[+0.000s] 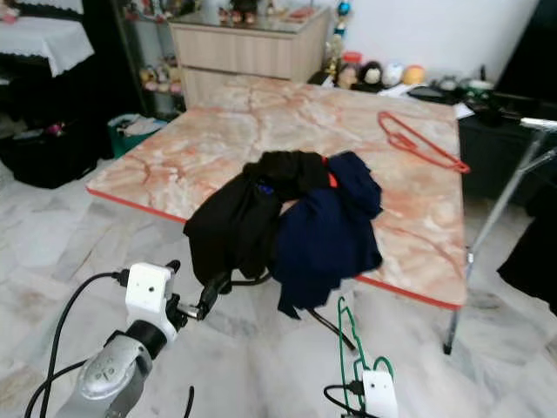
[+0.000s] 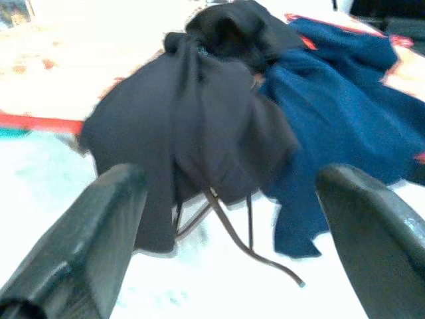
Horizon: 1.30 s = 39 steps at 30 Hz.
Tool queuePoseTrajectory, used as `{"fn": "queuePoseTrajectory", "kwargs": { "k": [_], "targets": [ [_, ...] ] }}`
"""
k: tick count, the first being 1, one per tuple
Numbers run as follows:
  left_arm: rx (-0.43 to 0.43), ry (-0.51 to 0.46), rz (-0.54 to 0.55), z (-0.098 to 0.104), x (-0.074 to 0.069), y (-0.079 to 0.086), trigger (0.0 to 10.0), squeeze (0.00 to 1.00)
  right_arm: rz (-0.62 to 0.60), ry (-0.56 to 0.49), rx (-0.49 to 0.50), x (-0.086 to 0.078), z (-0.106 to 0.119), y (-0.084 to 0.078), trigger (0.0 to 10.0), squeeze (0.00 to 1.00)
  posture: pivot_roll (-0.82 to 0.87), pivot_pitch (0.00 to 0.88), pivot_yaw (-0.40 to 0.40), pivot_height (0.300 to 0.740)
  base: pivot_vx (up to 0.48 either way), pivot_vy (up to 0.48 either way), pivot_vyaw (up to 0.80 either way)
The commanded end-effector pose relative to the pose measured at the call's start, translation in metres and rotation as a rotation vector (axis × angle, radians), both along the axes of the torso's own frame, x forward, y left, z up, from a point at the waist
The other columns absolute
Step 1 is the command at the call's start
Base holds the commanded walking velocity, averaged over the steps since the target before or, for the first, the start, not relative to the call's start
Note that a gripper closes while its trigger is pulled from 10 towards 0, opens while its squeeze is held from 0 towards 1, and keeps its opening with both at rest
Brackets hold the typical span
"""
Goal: Hang hanger
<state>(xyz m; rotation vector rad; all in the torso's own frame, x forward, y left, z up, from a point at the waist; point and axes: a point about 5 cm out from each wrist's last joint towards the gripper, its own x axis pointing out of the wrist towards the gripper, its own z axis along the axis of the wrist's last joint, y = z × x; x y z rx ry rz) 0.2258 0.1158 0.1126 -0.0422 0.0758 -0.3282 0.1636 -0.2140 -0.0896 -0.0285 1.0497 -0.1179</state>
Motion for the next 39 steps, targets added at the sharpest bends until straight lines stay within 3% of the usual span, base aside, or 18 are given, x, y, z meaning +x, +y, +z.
{"fn": "queuePoseTrajectory", "kwargs": {
  "k": [1, 5, 25, 37, 39],
  "targets": [
    [0.016, -0.022, -0.005, 0.005, 0.002, 0.0, 10.0, 0.0, -0.015, 0.008, 0.009, -0.003, -0.002, 0.002, 10.0, 0.0, 0.06, 0.0, -0.017, 0.74, -0.304, 0.0, -0.74],
    [0.016, -0.023, -0.005, 0.005, 0.002, 0.0, 10.0, 0.0, -0.013, 0.001, 0.021, -0.002, -0.001, 0.003, 10.0, 0.0, 0.06, 0.0, -0.018, 0.74, -0.306, 0.0, -0.73],
    [0.024, -0.029, -0.007, 0.004, 0.005, -0.002, 10.0, 0.0, -0.011, -0.022, 0.018, 0.0, 0.0, 0.002, 10.0, 0.0, 0.04, 0.0, -0.017, 0.74, -0.303, 0.0, 0.0],
    [0.117, -0.028, -0.048, 0.0, 0.01, -0.002, 10.0, 0.0, -0.005, -0.065, -0.023, 0.004, 0.003, -0.001, 10.0, 0.0, 0.04, 0.0, -0.023, 0.74, 0.0, 0.0, 0.0],
    [0.16, -0.021, -0.078, -0.004, 0.013, -0.002, 10.0, 0.0, 0.059, -0.064, -0.066, 0.007, 0.004, -0.001, 10.0, 0.0, 0.04, 0.0, -0.021, 0.74, 0.0, 0.0, 0.0]
  ]
}}
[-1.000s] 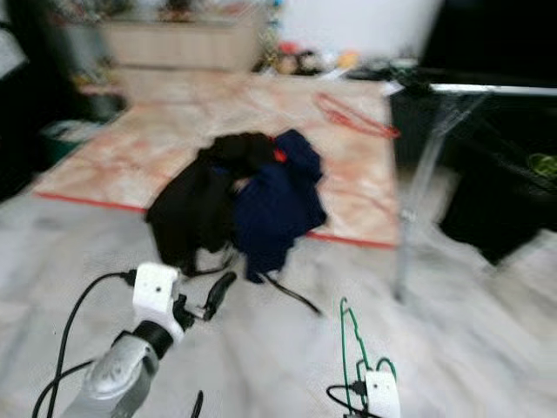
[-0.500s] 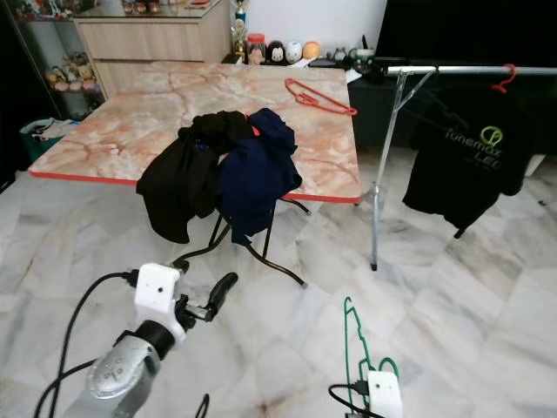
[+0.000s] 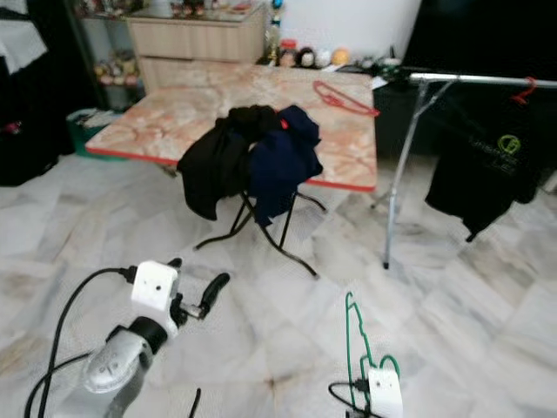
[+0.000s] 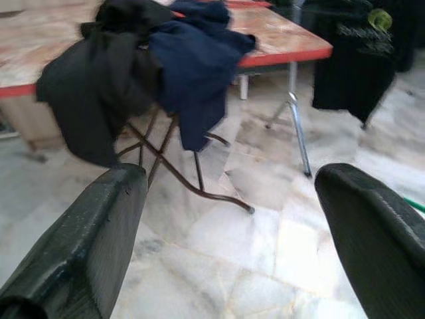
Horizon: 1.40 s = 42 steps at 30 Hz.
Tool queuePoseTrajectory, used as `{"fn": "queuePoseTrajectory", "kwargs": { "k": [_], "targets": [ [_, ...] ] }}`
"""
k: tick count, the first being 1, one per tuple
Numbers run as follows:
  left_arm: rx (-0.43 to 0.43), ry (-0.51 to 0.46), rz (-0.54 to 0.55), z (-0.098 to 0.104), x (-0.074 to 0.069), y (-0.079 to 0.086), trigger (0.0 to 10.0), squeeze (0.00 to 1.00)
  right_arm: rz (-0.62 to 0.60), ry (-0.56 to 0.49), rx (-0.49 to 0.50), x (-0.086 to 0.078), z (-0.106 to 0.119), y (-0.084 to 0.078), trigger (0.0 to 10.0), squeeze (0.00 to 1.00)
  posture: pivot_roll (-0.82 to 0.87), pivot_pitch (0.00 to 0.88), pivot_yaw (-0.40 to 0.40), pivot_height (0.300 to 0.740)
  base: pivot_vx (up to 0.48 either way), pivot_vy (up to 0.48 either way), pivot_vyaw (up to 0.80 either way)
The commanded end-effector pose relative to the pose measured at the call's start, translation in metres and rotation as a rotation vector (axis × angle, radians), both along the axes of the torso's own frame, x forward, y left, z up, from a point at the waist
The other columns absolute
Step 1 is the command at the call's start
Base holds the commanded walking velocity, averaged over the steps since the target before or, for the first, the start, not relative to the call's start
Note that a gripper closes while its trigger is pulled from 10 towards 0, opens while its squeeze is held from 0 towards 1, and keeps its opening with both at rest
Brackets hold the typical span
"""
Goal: Hang hanger
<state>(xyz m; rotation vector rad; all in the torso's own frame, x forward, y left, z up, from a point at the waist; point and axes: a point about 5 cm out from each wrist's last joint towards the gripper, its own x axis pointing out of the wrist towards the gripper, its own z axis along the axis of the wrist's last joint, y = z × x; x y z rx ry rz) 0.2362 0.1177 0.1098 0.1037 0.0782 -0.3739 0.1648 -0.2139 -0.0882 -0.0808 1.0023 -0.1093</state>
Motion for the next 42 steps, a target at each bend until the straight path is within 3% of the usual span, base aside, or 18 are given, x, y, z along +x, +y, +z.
{"fn": "queuePoseTrajectory", "kwargs": {
  "k": [1, 4, 5, 9, 11, 12, 13, 16, 18, 21, 22, 24, 25, 26, 27, 28, 33, 42],
  "targets": [
    [0.048, 0.005, -0.024, -0.004, 0.005, -0.003, 10.0, 0.0, 0.026, -0.028, -0.032, 0.006, 0.003, -0.002, 10.0, 0.0, 0.03, 0.0, -0.02, 0.74, 0.0, 0.0, 0.0],
    [0.048, 0.005, -0.024, -0.004, 0.005, -0.003, 10.0, 0.0, 0.026, -0.028, -0.032, 0.006, 0.003, -0.002, 10.0, 0.0, 0.03, 0.0, -0.02, 0.74, 0.0, 0.0, 0.0],
    [0.06, -0.011, 0.073, -0.007, 0.017, 0.011, 10.0, 0.0, -0.011, -0.107, -0.043, 0.029, 0.02, -0.024, 10.0, 0.0, 0.03, 0.0, -0.02, 0.74, 0.0, 0.0, 0.0],
    [0.068, -0.029, 0.176, -0.009, 0.027, 0.03, 10.0, 0.0, -0.018, -0.143, -0.049, 0.043, 0.031, -0.037, 10.0, 0.0, 0.03, 0.0, -0.027, 0.74, 0.0, 0.0, 0.0],
    [0.122, -0.043, 0.279, -0.011, 0.036, 0.059, 10.0, 0.0, -0.008, -0.137, -0.051, 0.043, 0.031, -0.035, 10.0, 0.0, 0.03, 0.0, -0.027, 0.74, 0.0, 0.0, 0.0],
    [0.186, -0.041, 0.339, -0.014, 0.041, 0.083, 10.0, 0.0, -0.003, -0.128, -0.048, 0.041, 0.029, -0.032, 10.0, 0.0, 0.04, 0.0, -0.03, 0.74, 0.0, 0.0, 0.0],
    [0.186, -0.041, 0.339, -0.014, 0.041, 0.083, 10.0, 0.0, -0.003, -0.128, -0.048, 0.041, 0.029, -0.032, 10.0, 0.0, 0.04, 0.0, -0.03, 0.74, 0.0, 0.0, 0.0],
    [0.258, 0.003, 0.405, -0.026, 0.043, 0.113, 10.0, 0.0, -0.003, -0.121, -0.044, 0.04, 0.027, -0.029, 10.0, 0.0, 0.04, 0.0, -0.028, 0.74, 0.0, 0.0, 0.0],
    [0.331, 0.071, 0.441, -0.045, 0.04, 0.133, 10.0, 0.0, -0.007, -0.12, -0.043, 0.04, 0.027, -0.03, 10.0, 0.0, 0.04, 0.0, -0.027, 0.74, 0.0, 0.0, 0.0],
    [0.389, 0.203, 0.466, -0.076, 0.028, 0.148, 10.0, 0.0, 0.002, -0.114, -0.044, 0.039, 0.027, -0.03, 10.0, 0.0, 0.03, 0.0, -0.026, 0.74, 0.0, 0.0, 0.0],
    [0.389, 0.203, 0.466, -0.076, 0.028, 0.148, 10.0, 0.0, 0.002, -0.114, -0.044, 0.039, 0.027, -0.03, 10.0, 0.0, 0.03, 0.0, -0.026, 0.74, 0.0, 0.0, 0.0],
    [0.39, 0.319, 0.476, -0.099, 0.014, 0.152, 10.0, 0.0, 0.035, -0.097, -0.054, 0.037, 0.026, -0.031, 10.0, 0.0, 0.03, 0.0, -0.022, 0.74, 0.0, 0.0, 0.0],
    [0.39, 0.319, 0.476, -0.099, 0.014, 0.152, 10.0, 0.0, 0.035, -0.097, -0.054, 0.037, 0.026, -0.031, 10.0, 0.0, 0.03, 0.0, -0.022, 0.74, 0.0, 0.0, 0.0],
    [0.368, 0.385, 0.486, -0.112, 0.005, 0.153, 10.0, 0.0, 0.041, -0.092, -0.05, 0.036, 0.025, -0.031, 10.0, 0.0, 0.03, 0.0, -0.023, 0.74, 0.0, 0.0, 0.0],
    [0.326, 0.502, 0.48, -0.133, -0.012, 0.15, 10.0, 0.0, 0.05, -0.085, -0.037, 0.035, 0.025, -0.03, 10.0, 0.0, 0.02, 0.0, -0.02, 0.74, 0.0, 0.0, 0.0],
    [0.326, 0.502, 0.48, -0.133, -0.012, 0.15, 10.0, 0.0, 0.05, -0.085, -0.037, 0.035, 0.025, -0.03, 10.0, 0.0, 0.02, 0.0, -0.02, 0.74, 0.0, 0.0, 0.0],
    [0.313, 0.663, 0.446, -0.162, -0.039, 0.139, 10.0, 0.0, 0.055, -0.048, -0.023, 0.027, 0.02, -0.029, 10.0, 0.0, 0.02, 0.0, -0.019, 0.74, 0.0, 0.0, 0.0],
    [0.31, 0.683, 0.429, -0.17, -0.043, 0.133, 10.0, 0.0, 0.04, -0.023, -0.006, 0.017, 0.014, -0.025, 10.0, 0.0, 0.02, 0.0, -0.019, 0.74, 0.0, -0.22, 0.0]
  ]
}}
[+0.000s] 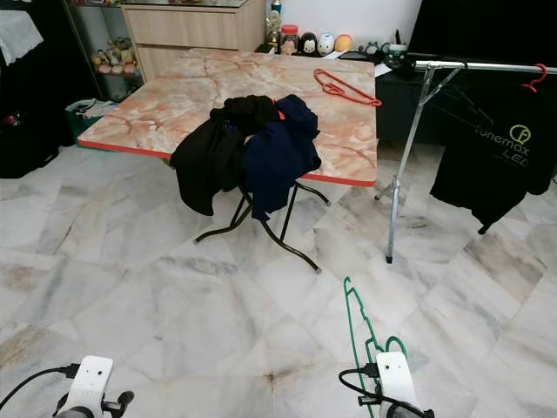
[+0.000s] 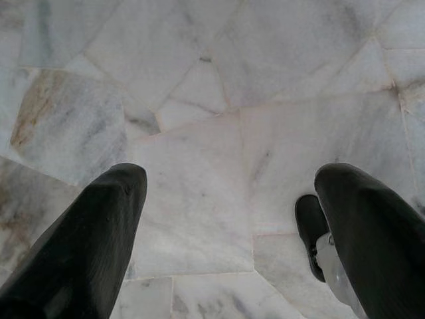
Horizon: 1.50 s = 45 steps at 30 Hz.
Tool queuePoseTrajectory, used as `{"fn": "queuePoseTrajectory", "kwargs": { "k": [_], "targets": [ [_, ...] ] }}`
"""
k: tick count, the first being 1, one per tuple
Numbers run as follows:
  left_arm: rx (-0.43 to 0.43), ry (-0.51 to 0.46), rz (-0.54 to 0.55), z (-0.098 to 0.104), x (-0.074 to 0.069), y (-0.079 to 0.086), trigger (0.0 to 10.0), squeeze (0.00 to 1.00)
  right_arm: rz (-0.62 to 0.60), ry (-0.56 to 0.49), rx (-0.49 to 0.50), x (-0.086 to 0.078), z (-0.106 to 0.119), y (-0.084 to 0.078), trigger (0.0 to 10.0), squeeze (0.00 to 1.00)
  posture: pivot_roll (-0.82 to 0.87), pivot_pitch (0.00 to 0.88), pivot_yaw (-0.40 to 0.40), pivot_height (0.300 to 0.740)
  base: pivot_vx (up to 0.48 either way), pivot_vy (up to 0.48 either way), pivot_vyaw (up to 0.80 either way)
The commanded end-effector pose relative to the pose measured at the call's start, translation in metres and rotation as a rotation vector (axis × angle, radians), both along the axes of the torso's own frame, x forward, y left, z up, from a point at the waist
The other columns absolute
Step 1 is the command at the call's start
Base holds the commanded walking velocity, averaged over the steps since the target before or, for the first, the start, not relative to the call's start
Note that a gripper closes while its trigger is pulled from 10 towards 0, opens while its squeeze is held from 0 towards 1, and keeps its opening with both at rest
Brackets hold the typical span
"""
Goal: Hang hanger
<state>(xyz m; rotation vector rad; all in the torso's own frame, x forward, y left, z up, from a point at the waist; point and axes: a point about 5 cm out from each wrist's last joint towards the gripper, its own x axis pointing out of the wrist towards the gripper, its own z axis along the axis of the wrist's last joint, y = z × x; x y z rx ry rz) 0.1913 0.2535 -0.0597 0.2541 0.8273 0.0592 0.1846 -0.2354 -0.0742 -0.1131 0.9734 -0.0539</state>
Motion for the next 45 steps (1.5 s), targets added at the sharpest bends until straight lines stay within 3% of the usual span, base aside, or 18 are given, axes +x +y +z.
{"fn": "queuePoseTrajectory", "kwargs": {
  "k": [1, 23, 27, 29, 33, 35, 37, 40, 41, 44, 45],
  "targets": [
    [-0.001, -0.004, -0.011, 0.0, 0.002, -0.003, 10.0, 0.0, -0.023, 0.002, -0.003, -0.003, 0.0, -0.003, 10.0, 0.0, 0.02, 0.0, -0.019, 0.74, 0.0, -0.401, 0.0],
    [-0.019, -0.007, -0.014, -0.004, -0.002, -0.007, 10.0, 0.0, -0.015, 0.009, -0.03, -0.004, 0.001, -0.01, 10.0, 0.0, 0.02, 0.0, -0.025, 0.74, 0.0, -0.369, -0.12],
    [-0.007, -0.037, -0.018, 0.0, 0.003, -0.004, 10.0, 0.0, -0.001, -0.004, -0.033, 0.0, 0.004, -0.012, 10.0, 0.0, 0.01, 0.0, -0.023, 0.74, 0.0, 0.0, 0.0],
    [0.025, -0.083, -0.048, 0.009, 0.013, 0.001, 10.0, 0.0, 0.017, -0.031, -0.037, 0.008, 0.009, -0.015, 10.0, 0.0, 0.01, 0.0, -0.023, 0.74, 0.0, 0.0, 0.0],
    [0.079, -0.16, -0.094, 0.023, 0.028, 0.01, 10.0, 0.0, 0.127, -0.057, -0.097, 0.023, 0.02, -0.023, 10.0, 0.0, 0.01, 0.0, -0.026, 0.74, 0.0, 0.0, 0.0],
    [0.132, -0.251, -0.146, 0.04, 0.042, 0.015, 10.0, 0.0, 0.31, -0.074, -0.193, 0.039, 0.034, -0.031, 10.0, 0.0, 0.01, 0.0, -0.027, 0.74, 0.0, 0.0, 0.0],
    [0.147, -0.309, -0.168, 0.05, 0.051, 0.016, 10.0, 0.0, 0.38, -0.089, -0.209, 0.048, 0.043, -0.034, 10.0, 0.0, 0.01, 0.0, -0.027, 0.74, 0.0, 0.0, 0.0],
    [0.134, -0.438, -0.232, 0.071, 0.07, 0.009, 10.0, 0.0, 0.53, -0.099, -0.175, 0.064, 0.058, -0.034, 10.0, 0.0, 0.01, 0.0, -0.029, 0.74, 0.0, 0.0, 0.0],
    [0.109, -0.482, -0.306, 0.079, 0.077, 0.0, 10.0, 0.0, 0.617, -0.089, -0.189, 0.07, 0.065, -0.035, 10.0, 0.0, 0.01, 0.0, -0.029, 0.74, 0.0, 0.0, 0.0],
    [0.087, -0.506, -0.383, 0.085, 0.082, -0.009, 10.0, 0.0, 0.696, -0.076, -0.199, 0.074, 0.07, -0.034, 10.0, 0.0, 0.01, 0.0, -0.031, 0.74, 0.0, 0.0, 0.0],
    [0.097, -0.515, -0.476, 0.09, 0.085, -0.017, 10.0, 0.0, 0.762, -0.059, -0.218, 0.078, 0.074, -0.033, 10.0, 0.0, 0.01, 0.0, -0.032, 0.74, 0.0, 0.0, 0.0]
  ]
}}
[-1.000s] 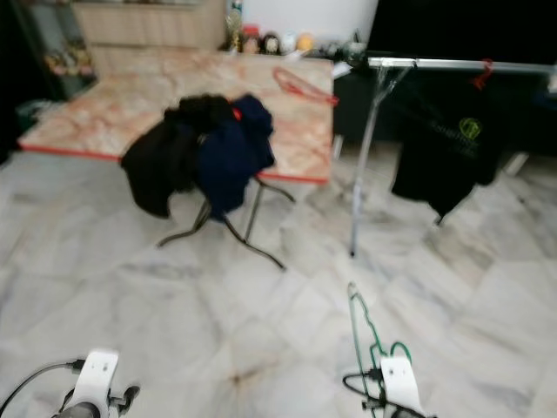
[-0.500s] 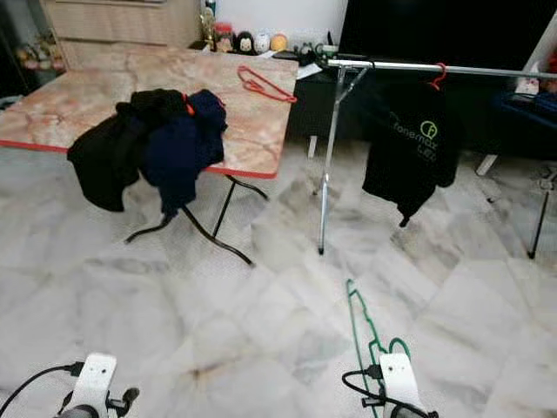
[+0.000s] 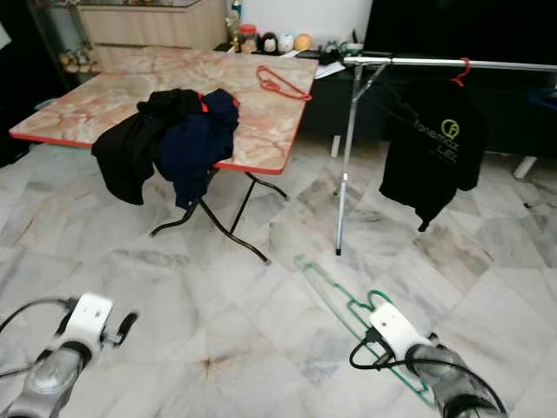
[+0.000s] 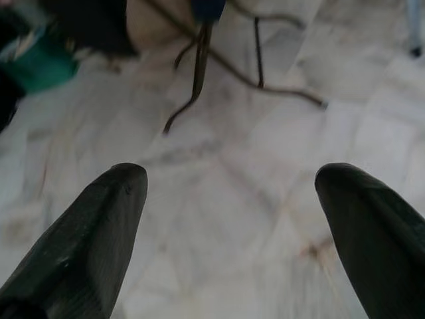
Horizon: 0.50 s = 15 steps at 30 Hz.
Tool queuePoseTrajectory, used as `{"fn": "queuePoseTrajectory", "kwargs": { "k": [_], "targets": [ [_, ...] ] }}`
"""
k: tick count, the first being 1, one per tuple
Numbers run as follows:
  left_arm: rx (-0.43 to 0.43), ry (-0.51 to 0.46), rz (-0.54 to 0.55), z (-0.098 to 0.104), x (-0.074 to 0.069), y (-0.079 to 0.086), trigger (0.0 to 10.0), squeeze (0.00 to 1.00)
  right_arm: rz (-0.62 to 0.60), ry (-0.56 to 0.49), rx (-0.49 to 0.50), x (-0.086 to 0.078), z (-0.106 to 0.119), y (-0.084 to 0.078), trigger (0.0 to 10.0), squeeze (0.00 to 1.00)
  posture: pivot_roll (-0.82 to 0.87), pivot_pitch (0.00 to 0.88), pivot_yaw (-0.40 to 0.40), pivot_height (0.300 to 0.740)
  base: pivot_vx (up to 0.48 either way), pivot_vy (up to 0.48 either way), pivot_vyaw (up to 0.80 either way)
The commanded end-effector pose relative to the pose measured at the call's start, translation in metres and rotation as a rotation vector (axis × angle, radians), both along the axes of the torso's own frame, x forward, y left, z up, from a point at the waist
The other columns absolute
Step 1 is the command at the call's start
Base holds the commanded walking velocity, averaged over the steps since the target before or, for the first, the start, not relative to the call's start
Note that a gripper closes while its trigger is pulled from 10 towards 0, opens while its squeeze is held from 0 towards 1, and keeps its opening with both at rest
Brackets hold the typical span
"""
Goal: Hang hanger
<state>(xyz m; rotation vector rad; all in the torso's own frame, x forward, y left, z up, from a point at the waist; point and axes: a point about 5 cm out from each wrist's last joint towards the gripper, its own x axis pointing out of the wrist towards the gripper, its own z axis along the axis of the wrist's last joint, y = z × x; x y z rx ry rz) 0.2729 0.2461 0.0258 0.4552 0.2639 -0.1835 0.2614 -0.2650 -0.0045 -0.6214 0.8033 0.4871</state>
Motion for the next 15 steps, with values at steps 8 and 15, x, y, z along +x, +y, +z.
{"fn": "queuePoseTrajectory", "kwargs": {
  "k": [8, 15],
  "targets": [
    [0.025, 0.015, -0.598, 0.027, 0.002, -0.068, 10.0, 0.0, 0.493, 0.255, -0.037, 0.007, 0.016, 0.019, 10.0, 0.0, 0.01, 0.0, -0.038, 0.74, 0.0, 0.0, 0.0],
    [-0.095, 0.15, -0.877, 0.043, -0.012, -0.108, 10.0, 0.0, 0.634, 0.336, 0.089, 0.011, 0.028, 0.034, 10.0, 0.0, 0.01, 0.0, -0.048, 0.74, 0.0, 0.0, 0.0]
  ]
}}
